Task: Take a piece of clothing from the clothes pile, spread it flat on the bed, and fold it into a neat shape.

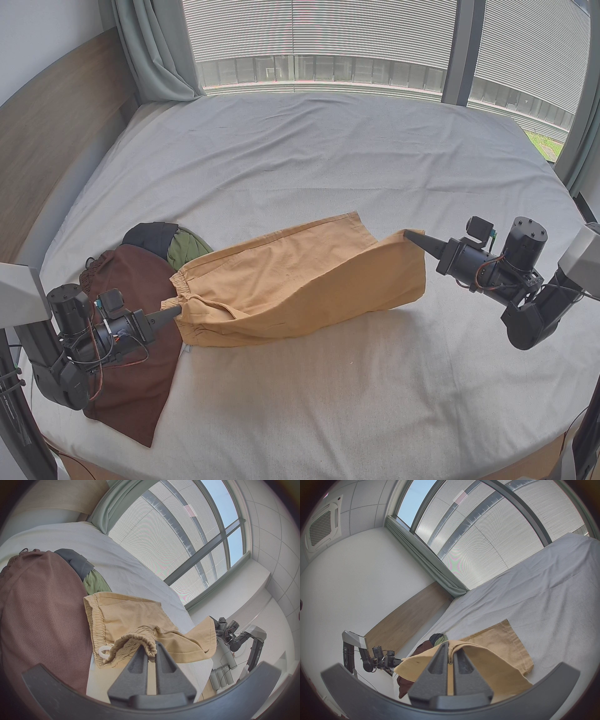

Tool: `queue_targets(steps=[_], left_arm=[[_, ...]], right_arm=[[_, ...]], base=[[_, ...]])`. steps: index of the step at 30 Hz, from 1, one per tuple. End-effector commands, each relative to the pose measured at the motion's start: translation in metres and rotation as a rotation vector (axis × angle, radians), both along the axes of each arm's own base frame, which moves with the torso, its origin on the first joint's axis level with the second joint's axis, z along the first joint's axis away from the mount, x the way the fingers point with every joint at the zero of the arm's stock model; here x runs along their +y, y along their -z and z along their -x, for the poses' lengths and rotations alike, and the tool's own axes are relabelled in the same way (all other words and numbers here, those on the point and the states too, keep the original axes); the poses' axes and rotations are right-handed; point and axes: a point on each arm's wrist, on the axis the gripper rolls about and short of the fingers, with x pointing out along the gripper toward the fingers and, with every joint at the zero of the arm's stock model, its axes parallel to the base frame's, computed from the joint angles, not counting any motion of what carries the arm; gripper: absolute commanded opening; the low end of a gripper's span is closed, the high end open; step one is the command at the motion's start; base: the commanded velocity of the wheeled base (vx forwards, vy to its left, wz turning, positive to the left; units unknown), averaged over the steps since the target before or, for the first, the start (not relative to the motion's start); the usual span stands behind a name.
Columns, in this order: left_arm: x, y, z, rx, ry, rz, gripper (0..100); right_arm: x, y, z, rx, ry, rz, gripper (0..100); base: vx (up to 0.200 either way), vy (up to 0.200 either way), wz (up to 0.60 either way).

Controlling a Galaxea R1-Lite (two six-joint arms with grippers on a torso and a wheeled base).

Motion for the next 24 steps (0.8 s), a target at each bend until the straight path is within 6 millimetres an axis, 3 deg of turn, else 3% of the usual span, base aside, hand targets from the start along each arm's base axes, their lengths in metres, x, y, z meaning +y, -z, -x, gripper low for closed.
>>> queue_targets(steps=[1, 14, 24], left_arm=[[0.002, -0.001, -0.004, -0.005, -0.019, 0.005, 0], [0.005, 0.0, -0.017, -0.014, -0.095, 0.015, 0], [0.007, 0.005, -0.026, -0.01, -0.142, 0.017, 0]], right_arm=[[0.003, -0.001, -0.017, -0.011, 0.001, -0.004, 0], [0.009, -0.002, -0.052, -0.005, 0.002, -0.046, 0], [0.015, -0.017, -0.084, -0.009, 0.003, -0.05, 0]], base=[[0.0, 0.0, 0.0], [0.0, 0.0, 0.0], [0.0, 0.0, 0.0]])
